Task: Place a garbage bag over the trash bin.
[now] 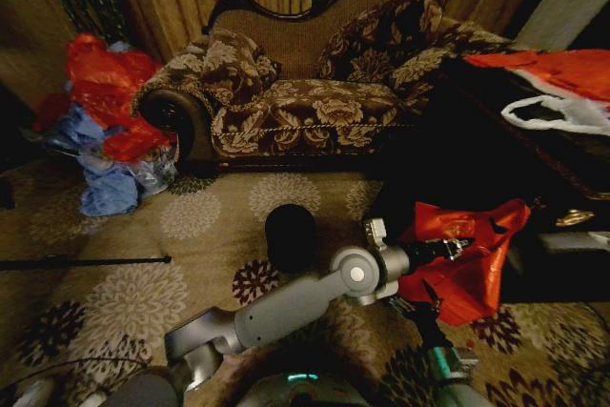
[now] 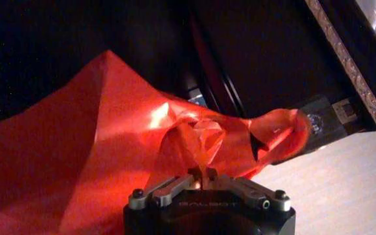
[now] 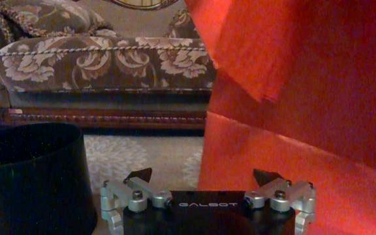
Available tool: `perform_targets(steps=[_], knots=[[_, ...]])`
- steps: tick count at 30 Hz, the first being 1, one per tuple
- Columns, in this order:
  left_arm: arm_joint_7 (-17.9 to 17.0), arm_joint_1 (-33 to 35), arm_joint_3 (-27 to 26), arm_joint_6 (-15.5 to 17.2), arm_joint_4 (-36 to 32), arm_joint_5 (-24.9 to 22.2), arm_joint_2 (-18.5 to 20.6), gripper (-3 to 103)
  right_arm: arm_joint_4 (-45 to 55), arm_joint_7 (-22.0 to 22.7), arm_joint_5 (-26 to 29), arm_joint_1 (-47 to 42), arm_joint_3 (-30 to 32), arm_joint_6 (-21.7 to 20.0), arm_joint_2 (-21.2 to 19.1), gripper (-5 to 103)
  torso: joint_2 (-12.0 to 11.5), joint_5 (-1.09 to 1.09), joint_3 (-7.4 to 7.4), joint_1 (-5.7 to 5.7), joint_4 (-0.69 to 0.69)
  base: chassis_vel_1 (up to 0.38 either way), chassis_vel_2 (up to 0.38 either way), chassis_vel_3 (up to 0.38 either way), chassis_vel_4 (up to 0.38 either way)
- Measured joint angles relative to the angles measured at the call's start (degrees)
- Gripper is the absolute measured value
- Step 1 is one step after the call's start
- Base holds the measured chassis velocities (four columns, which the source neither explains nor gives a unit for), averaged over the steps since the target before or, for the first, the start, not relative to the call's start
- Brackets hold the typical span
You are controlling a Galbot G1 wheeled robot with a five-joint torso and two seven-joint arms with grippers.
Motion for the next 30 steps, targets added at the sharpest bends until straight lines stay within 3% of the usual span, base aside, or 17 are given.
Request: perform_targets(steps=[12,24,30], knots=[[-2.00,3.05,-1.78,1.97,-2.24,1.13,4.56,0,-1.52,-3.05,-0.82,-0.06,0.92,0.97,0.02,100,0.00,0.00,0.00,0.00,0.00,0.000,0.000,0.000,0.000],[-1.27,7.19,-5.93,3.44,-6.79,4.55,16.65,0,-4.26,-13.59,-1.98,-2.29,-0.14,3.15,2.84,100,0.00,-0.02,0.00,0.00,0.00,0.000,0.000,0.000,0.000],[-0.05,9.28,-9.10,3.51,-7.92,6.52,21.89,0,-5.39,-14.68,-3.53,-2.71,-0.81,3.25,3.28,100,0.00,-0.02,0.00,0.00,0.00,0.000,0.000,0.000,0.000]])
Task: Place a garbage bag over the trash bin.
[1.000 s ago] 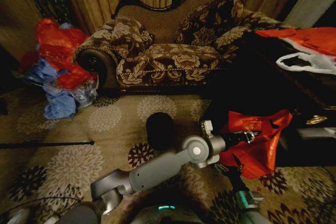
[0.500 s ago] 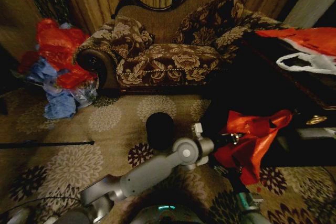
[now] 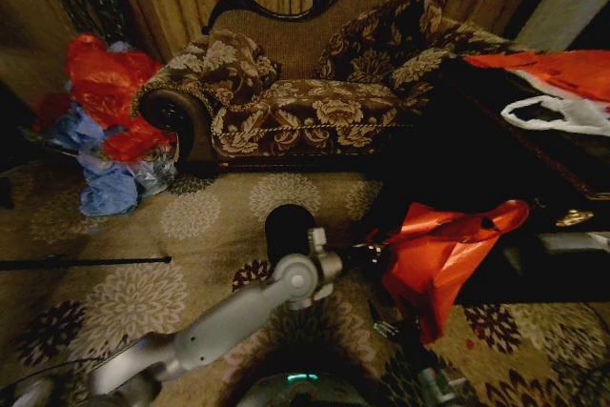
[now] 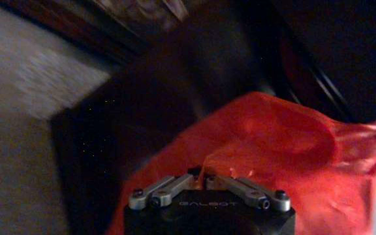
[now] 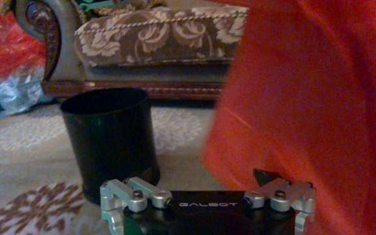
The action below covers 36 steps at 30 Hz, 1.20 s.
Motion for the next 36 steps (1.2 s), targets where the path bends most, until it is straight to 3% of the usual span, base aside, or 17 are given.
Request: perform_targets(steps=[4,12,21,26,28,36], knots=[[0.74,3.20,-4.54,0.01,-1.10,1.20,3.66,0,-1.32,-1.74,-0.29,-0.35,-0.18,0.14,-0.39,100,0.00,0.01,0.00,0.00,0.00,0.000,0.000,0.000,0.000],[1.84,7.14,-12.98,0.68,-2.23,2.63,6.51,0,-2.69,-1.79,0.04,1.00,-0.26,-0.01,-1.00,100,0.00,0.01,0.00,0.00,-0.01,0.000,0.000,0.000,0.000],[6.56,13.19,-23.05,2.95,-3.85,4.03,13.16,0,-4.41,-0.81,0.50,3.52,-0.25,-1.35,-2.06,100,0.00,0.00,0.00,0.00,0.00,0.000,0.000,0.000,0.000],[9.17,15.55,-25.93,3.50,-4.04,5.58,15.44,0,-4.60,-0.57,0.81,4.32,-0.26,-1.89,-2.46,100,0.00,0.01,0.00,0.00,0.00,0.000,0.000,0.000,0.000],[11.94,16.93,-27.35,3.50,-3.77,7.86,17.38,0,-4.71,-0.41,1.07,4.61,-0.26,-2.16,-2.67,100,0.00,0.01,0.00,0.00,0.00,0.000,0.000,0.000,0.000],[13.39,17.23,-29.12,2.54,-0.10,11.03,20.33,0,-4.96,-0.35,1.84,4.70,0.05,-2.34,-3.28,100,0.00,0.02,0.00,0.00,0.00,0.000,0.000,0.000,0.000]])
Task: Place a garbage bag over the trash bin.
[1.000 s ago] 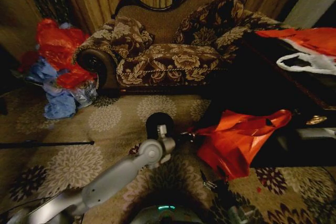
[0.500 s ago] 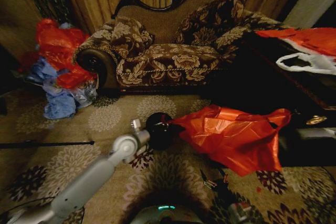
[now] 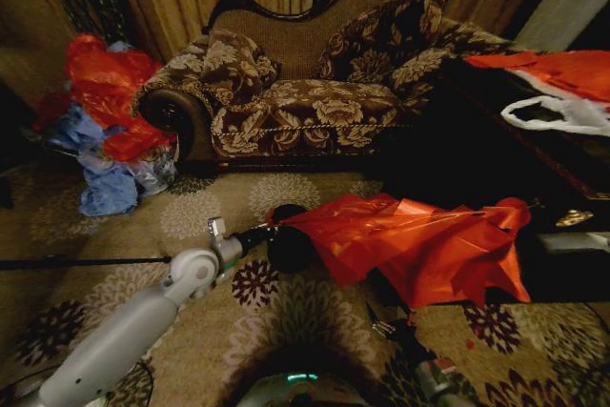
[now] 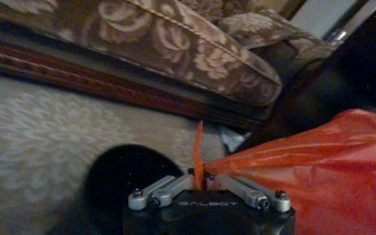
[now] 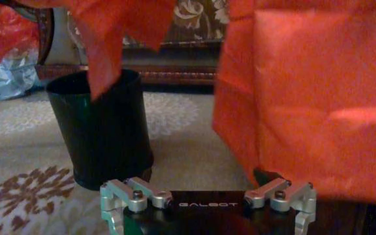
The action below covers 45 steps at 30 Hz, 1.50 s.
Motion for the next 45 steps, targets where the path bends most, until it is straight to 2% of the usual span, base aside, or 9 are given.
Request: perform_targets(steps=[10,24,27,28,31,37,40,43,45], knots=[[0.86,-2.04,0.49,-1.11,2.23,1.84,1.61,0,-0.17,0.32,1.49,0.41,0.32,-0.28,-0.78,100,-0.01,0.00,0.00,0.00,0.01,0.000,0.000,0.000,0.000],[-1.92,-14.63,8.62,0.98,0.44,0.52,-4.55,0,5.05,1.72,5.29,-0.44,-0.36,-0.63,-2.26,101,-0.01,0.00,0.00,0.00,-0.01,0.000,0.000,0.000,0.000],[-2.91,-16.40,10.66,1.03,0.80,0.31,-5.63,0,5.55,2.20,5.24,1.26,-2.82,-0.69,-2.20,89,-0.01,0.01,0.00,0.00,0.00,0.000,0.000,0.000,0.000],[-2.91,-16.40,10.66,1.03,0.80,0.31,-5.63,0,5.55,2.20,5.24,1.26,-2.82,-0.69,-2.20,89,-0.01,0.01,0.00,0.00,0.00,0.000,0.000,0.000,0.000],[-3.54,-17.61,12.16,1.04,1.73,0.29,-6.35,0,7.46,3.54,5.47,2.45,-5.82,-0.98,-2.71,72,-0.01,-0.01,0.01,0.00,0.01,0.000,0.000,0.000,0.000],[-3.99,-19.03,13.62,0.99,3.21,0.27,-7.05,0,10.02,5.10,7.03,4.41,-10.53,-2.52,-4.36,56,-0.01,-0.02,0.00,0.00,0.00,0.000,0.000,0.000,0.000],[-4.21,-19.76,14.13,0.97,3.53,0.22,-7.44,0,9.01,6.42,7.54,7.21,-13.35,-3.08,-5.12,45,-0.01,-0.01,0.00,0.00,0.00,0.000,0.000,0.000,0.000],[-4.70,-20.85,14.72,0.96,3.75,-0.16,-7.92,0,6.76,7.85,7.90,11.36,-17.01,-4.08,-5.85,28,-0.01,0.01,0.01,0.01,0.01,0.000,0.000,0.000,0.000],[-4.94,-21.24,14.86,0.97,3.90,-0.35,-8.09,0,6.62,8.49,8.50,12.22,-18.21,-4.64,-6.06,24,-0.01,0.00,0.01,0.00,0.00,0.000,0.000,0.000,0.000]])
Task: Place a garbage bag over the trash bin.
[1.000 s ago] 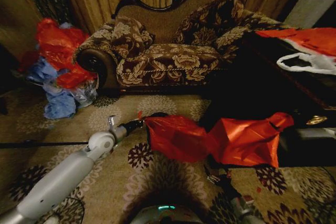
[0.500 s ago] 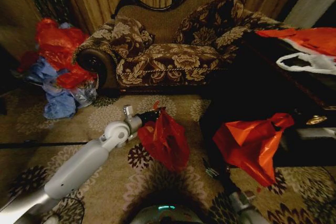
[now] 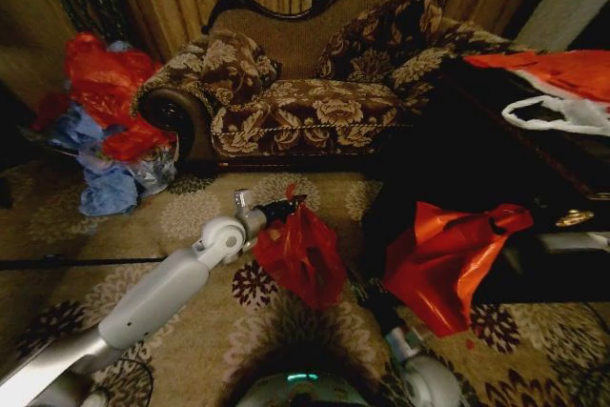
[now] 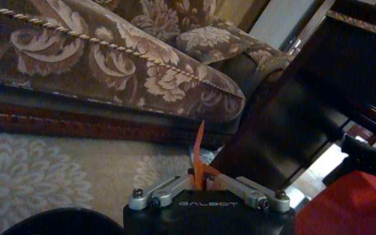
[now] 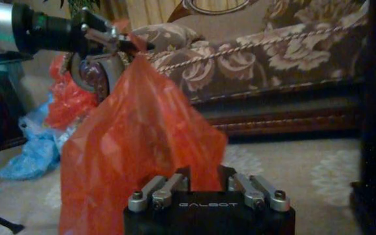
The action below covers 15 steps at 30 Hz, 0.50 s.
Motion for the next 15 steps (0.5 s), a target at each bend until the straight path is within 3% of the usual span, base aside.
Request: perform_targets(steps=[7,12,15], knots=[[-0.25,-2.39,0.66,0.10,0.86,-0.60,-0.96,0,-0.04,4.70,1.86,3.64,-3.93,-2.15,-1.16,1,0.00,0.00,0.00,0.00,0.00,0.000,0.000,0.000,0.000],[0.13,-2.38,0.68,0.16,0.87,-0.70,-0.93,0,0.25,6.27,1.84,4.10,-2.75,-2.93,-2.16,-3,0.00,0.00,0.00,0.00,0.00,0.000,0.000,0.000,0.000],[0.26,-2.01,0.68,0.16,0.86,-0.70,-0.95,0,0.38,6.27,1.83,3.92,-1.97,-3.27,-2.59,8,0.00,-0.02,0.00,0.00,0.00,0.000,0.000,0.000,0.000]])
